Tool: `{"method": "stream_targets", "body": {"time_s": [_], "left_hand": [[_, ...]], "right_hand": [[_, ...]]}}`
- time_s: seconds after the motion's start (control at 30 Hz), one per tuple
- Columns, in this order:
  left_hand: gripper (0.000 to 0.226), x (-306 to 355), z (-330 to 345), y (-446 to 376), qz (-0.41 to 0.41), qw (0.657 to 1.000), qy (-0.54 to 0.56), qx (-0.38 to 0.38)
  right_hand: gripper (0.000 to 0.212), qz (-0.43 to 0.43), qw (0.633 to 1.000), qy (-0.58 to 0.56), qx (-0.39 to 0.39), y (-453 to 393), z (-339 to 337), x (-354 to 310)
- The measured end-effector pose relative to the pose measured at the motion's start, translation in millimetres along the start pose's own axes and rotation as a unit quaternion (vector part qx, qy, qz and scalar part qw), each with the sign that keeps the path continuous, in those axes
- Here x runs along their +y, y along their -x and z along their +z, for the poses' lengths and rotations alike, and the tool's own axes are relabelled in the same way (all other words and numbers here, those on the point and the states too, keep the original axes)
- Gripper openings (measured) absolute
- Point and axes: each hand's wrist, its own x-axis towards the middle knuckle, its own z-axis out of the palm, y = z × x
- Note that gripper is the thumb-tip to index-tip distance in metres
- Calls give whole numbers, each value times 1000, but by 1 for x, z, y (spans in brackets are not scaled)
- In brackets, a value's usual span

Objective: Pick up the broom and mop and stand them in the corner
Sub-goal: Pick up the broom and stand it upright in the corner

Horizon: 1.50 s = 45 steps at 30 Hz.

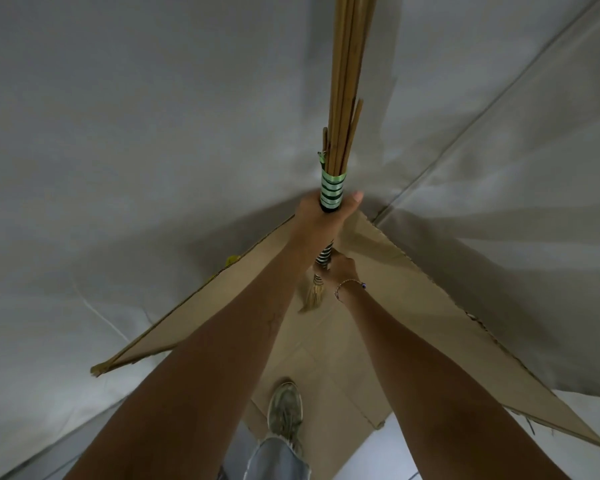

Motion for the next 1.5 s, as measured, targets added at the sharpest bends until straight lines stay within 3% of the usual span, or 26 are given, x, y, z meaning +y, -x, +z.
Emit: {"method": "stream_targets", "body": {"time_s": [0.07,0.27,0.37,0.53,0.67,0.83,1.03,1.27,1.5], "left_hand": [[50,-8,-3,-4,-13,1000,9,-2],[37,-26,-6,-12,-25,999,-32,-7],[26,-27,-8,-14,-12,999,-28,-30],[56,-11,-12,-11,6,997,-82,-3],[66,6,-21,0,7,993,-116,8],[69,30,-29,15,28,984,-173,34],[68,49,-32,38,-25,974,-225,31],[63,93,-36,88,-37,957,-288,29],[50,140,-39,231,-7,936,-350,31]], "right_hand": [[39,16,1000,0,-7,-8,3,0],[41,55,998,0,-9,-20,10,6],[38,51,997,-45,27,-18,9,6],[42,42,992,-79,86,-8,-2,-4],[58,40,993,-65,89,3,-16,-13],[50,14,994,-59,90,19,-36,-30],[39,-27,995,6,98,47,-54,-42],[50,-75,990,78,92,115,-93,-49],[48,-174,948,242,113,251,-140,-42]]}}
